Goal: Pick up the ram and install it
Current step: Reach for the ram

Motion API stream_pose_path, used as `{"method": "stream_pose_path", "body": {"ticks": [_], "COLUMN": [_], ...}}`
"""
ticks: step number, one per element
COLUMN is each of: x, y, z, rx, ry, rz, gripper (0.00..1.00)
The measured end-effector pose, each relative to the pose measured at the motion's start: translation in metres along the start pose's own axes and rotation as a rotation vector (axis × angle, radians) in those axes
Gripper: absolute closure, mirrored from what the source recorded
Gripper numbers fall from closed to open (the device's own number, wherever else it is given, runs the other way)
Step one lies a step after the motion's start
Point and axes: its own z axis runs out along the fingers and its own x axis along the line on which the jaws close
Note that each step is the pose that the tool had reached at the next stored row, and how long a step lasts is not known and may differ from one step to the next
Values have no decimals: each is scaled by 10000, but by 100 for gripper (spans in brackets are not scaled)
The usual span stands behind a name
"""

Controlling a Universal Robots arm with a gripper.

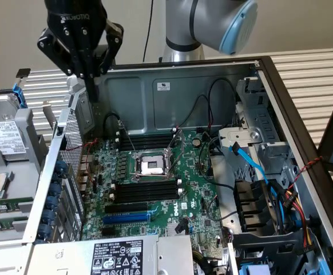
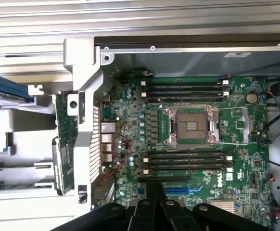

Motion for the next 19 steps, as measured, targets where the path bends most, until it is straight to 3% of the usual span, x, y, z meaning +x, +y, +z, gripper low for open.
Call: {"method": "stream_pose_path", "body": {"ticks": [11, 19], "x": [502, 852], "y": [27, 87], "z": [48, 138], "rx": [0, -1], "ry": [1, 1], "rz": [-1, -1], "gripper": [90, 90]}}
